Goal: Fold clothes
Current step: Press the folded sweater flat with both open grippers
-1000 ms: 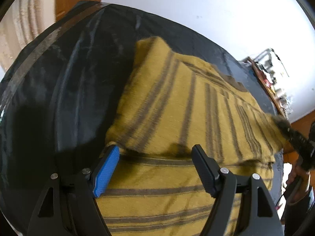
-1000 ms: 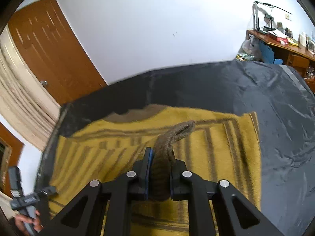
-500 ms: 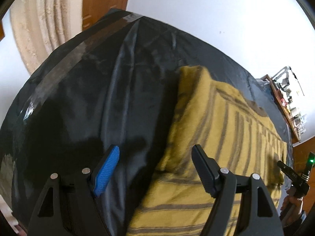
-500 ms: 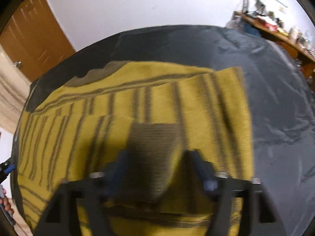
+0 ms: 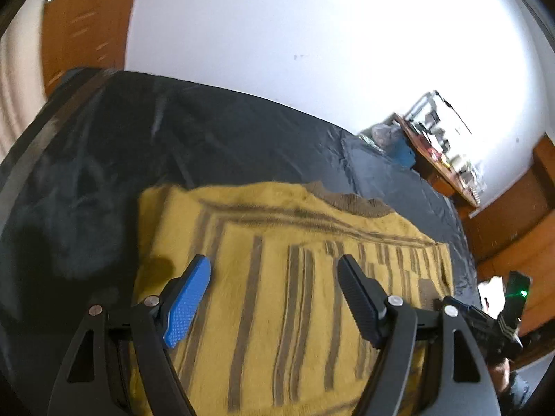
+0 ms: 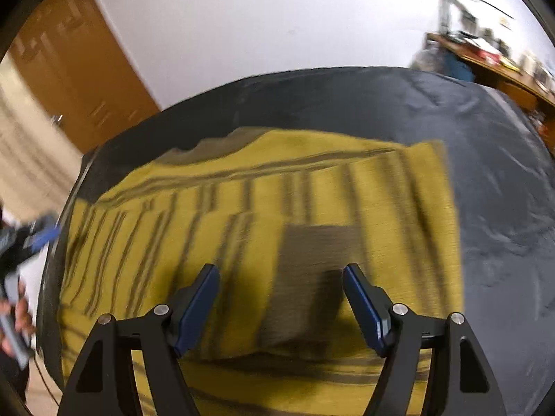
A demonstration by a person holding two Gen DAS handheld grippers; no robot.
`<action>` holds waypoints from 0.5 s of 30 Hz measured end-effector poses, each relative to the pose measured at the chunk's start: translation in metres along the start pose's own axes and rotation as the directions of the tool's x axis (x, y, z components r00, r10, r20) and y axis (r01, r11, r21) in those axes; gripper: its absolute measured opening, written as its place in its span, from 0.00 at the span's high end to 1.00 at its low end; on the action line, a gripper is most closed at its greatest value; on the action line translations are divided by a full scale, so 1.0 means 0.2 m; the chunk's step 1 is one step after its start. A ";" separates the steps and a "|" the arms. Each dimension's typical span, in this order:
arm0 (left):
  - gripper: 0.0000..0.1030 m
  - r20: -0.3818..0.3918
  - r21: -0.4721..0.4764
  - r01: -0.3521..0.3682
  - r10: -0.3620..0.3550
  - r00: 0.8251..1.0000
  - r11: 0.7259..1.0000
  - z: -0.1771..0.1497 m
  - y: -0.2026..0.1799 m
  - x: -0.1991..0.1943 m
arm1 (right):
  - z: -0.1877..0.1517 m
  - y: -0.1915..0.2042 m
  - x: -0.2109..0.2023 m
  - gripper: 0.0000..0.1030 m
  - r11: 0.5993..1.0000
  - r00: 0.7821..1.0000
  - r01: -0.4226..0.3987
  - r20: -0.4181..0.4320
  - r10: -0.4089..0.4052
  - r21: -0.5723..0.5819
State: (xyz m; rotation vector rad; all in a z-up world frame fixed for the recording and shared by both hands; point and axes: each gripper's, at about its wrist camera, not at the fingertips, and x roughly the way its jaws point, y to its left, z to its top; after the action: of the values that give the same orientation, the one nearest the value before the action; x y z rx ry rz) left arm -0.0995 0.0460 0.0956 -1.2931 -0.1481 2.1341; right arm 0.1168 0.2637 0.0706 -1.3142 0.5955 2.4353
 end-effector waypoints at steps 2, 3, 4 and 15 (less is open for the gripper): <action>0.23 -0.031 -0.009 -0.009 0.009 0.999 1.000 0.03 0.03 0.09 | -0.02 0.06 0.03 0.27 0.999 1.000 -0.010 -0.017 0.009 -0.035; 0.23 -0.048 -0.017 -0.029 0.029 0.998 0.999 0.04 0.06 0.13 | -0.03 0.07 0.04 0.27 0.999 1.000 -0.017 -0.027 0.016 -0.045; 0.23 -0.060 -0.023 -0.056 0.055 0.997 0.998 0.04 0.09 0.16 | -0.04 0.09 0.05 0.27 0.998 0.999 -0.024 -0.038 0.022 -0.055; 0.43 -0.040 0.105 -0.213 0.218 0.975 0.971 0.02 0.19 0.24 | -0.06 0.15 0.15 0.22 0.982 0.995 0.063 -0.071 -0.077 -0.181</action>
State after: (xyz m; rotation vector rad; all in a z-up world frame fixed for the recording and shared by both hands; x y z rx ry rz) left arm -0.1347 0.0442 0.0455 -1.3558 0.1256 2.2543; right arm 0.0962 0.2337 0.0457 -1.4787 0.3495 2.4363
